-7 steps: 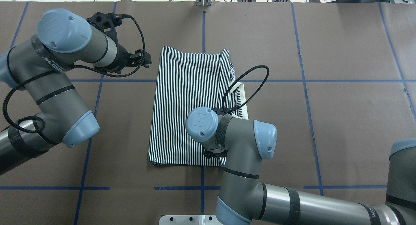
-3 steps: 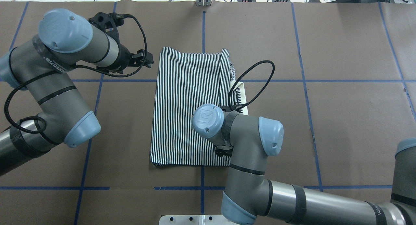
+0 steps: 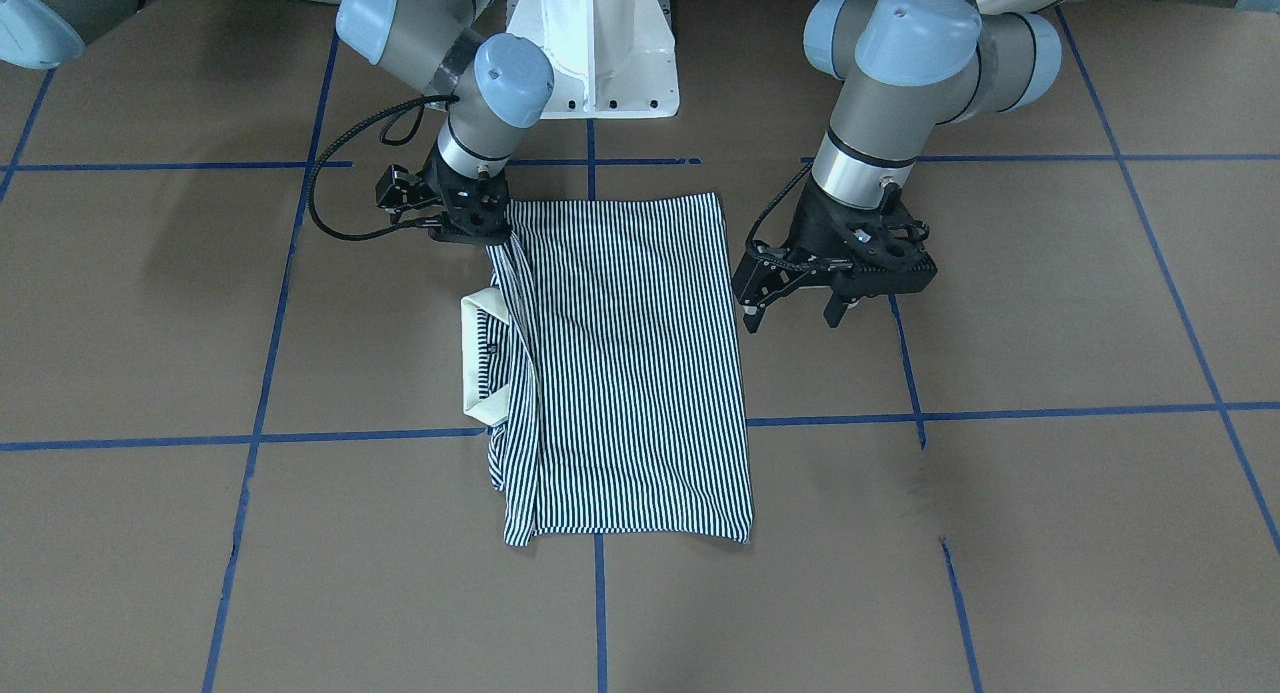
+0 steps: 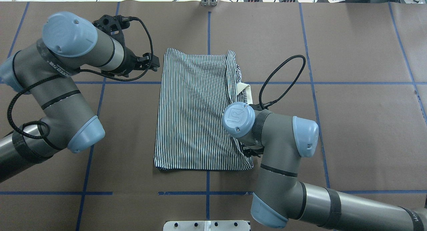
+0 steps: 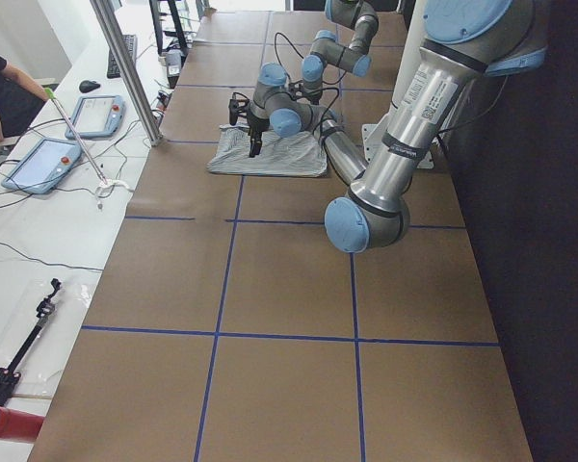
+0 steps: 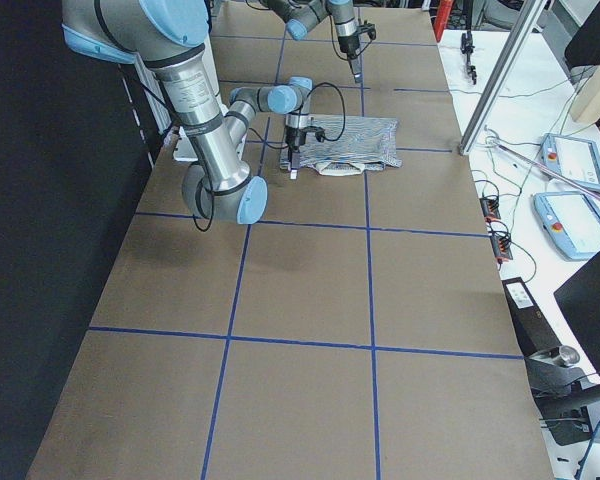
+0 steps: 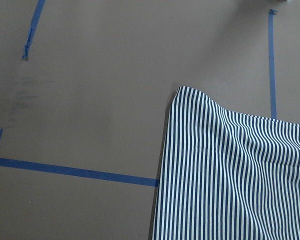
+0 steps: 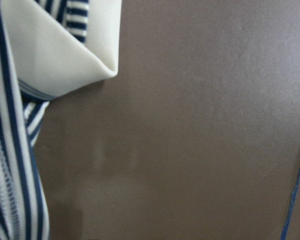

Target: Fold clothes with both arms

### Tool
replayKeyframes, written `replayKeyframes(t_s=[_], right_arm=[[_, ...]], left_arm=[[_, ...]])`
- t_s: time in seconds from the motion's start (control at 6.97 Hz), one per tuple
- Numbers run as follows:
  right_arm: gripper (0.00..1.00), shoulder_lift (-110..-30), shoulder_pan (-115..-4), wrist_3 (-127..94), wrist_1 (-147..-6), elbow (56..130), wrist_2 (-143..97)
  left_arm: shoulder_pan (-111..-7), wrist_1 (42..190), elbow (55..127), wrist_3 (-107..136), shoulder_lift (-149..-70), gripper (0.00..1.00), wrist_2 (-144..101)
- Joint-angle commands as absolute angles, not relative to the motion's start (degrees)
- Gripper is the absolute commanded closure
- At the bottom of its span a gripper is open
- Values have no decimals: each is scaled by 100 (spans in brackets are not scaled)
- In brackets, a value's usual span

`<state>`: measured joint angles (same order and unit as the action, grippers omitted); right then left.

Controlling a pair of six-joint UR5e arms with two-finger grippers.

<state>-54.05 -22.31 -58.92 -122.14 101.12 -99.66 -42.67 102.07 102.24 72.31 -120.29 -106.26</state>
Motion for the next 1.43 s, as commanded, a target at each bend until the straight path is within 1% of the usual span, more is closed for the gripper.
replayKeyframes(t_s=[0.0,0.14,0.29,0.43,0.86,1.29], right_arm=[[0,-4996,-2582,-5470,-12129,10266,-9967],[0,-4679,-2645,-5293,-11763,9874,-9941],[0,-4336,-2646,-5291,-11099,9087,-9932],[0,-4211,-2611,-5291,-10953,8722,-9949],[0,-4412,-2479,-5291,-11065,8719,-10010],[0,-4412,-2443,-5282,-11215,8710,-10020]], left_arm=[[-4263,10222,10239,7199,-12032,0,-10626],[-4263,10213,10265,7181,-12015,0,-10635],[-4263,10213,10283,7172,-12006,0,-10643],[-4263,10204,10292,7172,-12006,0,-10652],[-4263,10204,10301,7172,-12006,0,-10652],[-4263,10204,10301,7181,-12015,0,-10652]])
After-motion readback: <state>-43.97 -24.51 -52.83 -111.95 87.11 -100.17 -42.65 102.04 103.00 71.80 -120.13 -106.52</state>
